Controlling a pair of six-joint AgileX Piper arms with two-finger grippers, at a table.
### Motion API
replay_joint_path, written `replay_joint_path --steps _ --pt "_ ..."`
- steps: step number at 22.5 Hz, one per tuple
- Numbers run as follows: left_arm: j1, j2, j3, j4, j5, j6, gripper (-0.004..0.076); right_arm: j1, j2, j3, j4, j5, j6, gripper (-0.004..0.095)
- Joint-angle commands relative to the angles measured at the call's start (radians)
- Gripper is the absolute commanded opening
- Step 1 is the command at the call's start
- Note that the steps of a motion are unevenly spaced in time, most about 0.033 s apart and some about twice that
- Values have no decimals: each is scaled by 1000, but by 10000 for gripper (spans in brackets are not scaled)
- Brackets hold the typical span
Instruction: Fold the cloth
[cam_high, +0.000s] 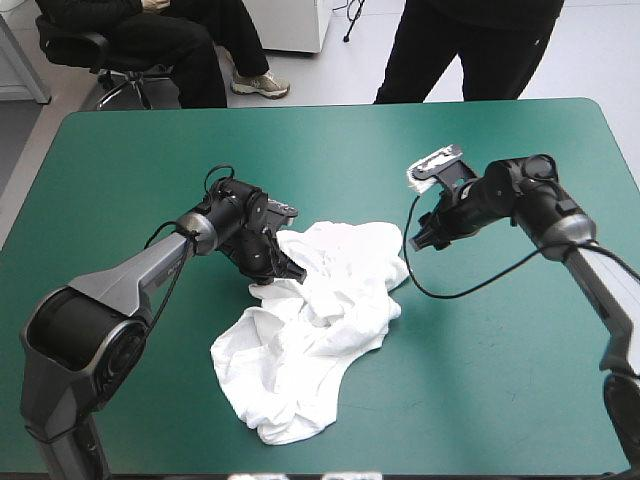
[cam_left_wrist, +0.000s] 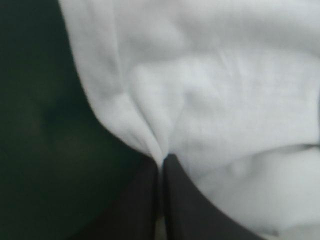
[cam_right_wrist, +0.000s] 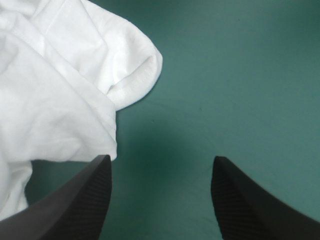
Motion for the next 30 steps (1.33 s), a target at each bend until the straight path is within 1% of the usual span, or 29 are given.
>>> replay_joint_path --steps 1,7,16,18,19,20,21,22,23,26,30 --pt "-3 -25 -10 32 -5 -3 -15 38 59 -69 -9 -60 -10 558" --pt "-3 -25 -10 32 -7 -3 -15 77 196 -117 -13 -126 -13 557" --pt "-3 -25 -10 39 -5 -3 -17 79 360 -209 6 -117 -10 545" --pt "-3 -25 -10 47 -5 -3 -17 79 378 -209 24 -90 -20 435" --pt "-3 -25 -10 55 -5 -3 -17 79 391 -209 50 -70 -43 305" --pt "-3 -25 -10 58 -5 -3 -17 79 396 -209 59 -65 -50 249" --pt "-3 -25 -10 67 -5 -3 -17 79 403 -209 80 -53 -51 99" --pt "-3 -25 -10 70 -5 -3 -17 79 404 -209 86 -51 -51 20" --pt "-1 -27 -10 83 -5 -3 -17 79 408 -209 99 -38 -51 -14" --pt "10 -78 -14 133 18 -3 -17 77 382 -235 89 -16 -38 -17" --pt "36 -243 -48 186 79 -3 -17 63 300 -346 -4 55 45 -17"
